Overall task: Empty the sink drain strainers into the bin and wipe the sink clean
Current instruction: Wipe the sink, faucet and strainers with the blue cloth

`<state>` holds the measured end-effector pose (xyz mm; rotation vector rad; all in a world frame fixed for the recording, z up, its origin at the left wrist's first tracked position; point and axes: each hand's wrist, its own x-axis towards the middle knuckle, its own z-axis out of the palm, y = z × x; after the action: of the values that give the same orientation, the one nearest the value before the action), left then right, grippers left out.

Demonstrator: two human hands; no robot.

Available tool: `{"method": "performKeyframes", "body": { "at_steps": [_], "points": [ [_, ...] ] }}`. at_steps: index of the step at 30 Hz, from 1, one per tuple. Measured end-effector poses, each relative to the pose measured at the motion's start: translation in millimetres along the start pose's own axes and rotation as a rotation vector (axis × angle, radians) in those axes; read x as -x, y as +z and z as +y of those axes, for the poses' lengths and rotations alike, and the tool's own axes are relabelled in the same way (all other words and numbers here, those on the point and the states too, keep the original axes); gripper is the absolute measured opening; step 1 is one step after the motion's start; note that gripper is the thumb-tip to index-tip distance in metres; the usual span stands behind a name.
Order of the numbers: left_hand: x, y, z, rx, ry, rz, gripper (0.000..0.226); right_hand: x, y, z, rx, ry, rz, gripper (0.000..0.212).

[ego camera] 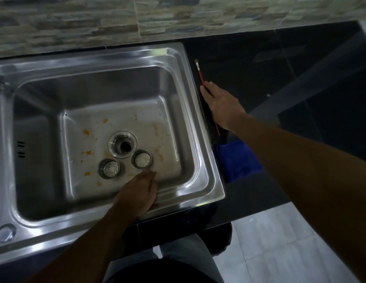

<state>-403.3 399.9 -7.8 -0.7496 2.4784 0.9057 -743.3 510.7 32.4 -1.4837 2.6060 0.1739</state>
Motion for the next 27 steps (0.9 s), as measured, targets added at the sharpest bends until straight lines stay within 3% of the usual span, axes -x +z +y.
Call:
{"method": "performKeyframes", "body": {
  "at_steps": [6,12,16,22,27],
  "points": [
    [6.4,-2.6,9.9,-0.041,0.055,0.059,0.046,6.4,-4.7,0.7,-0.09,0.064,-0.001,0.093],
    [14.0,1.1,36.1,-0.088,0.165,0.1,0.05,67.5,-13.4,3.6,-0.356,0.197,0.207,0.071],
    [0.0,-1.7,75.3,-0.074,0.334,0.122,0.053,133.5,-6.6,19.5,-0.41,0.247,0.265,0.062],
    [-23.6,-2.2,148.1,-0.147,0.617,0.151,0.067,212.7,17.3,42.6,-0.408,0.078,0.006,0.109],
    [-40.7,12.3,177.2,-0.454,0.641,0.113,0.1,225.0,38.2,49.9,-0.248,0.057,-0.066,0.11]
  ]
}}
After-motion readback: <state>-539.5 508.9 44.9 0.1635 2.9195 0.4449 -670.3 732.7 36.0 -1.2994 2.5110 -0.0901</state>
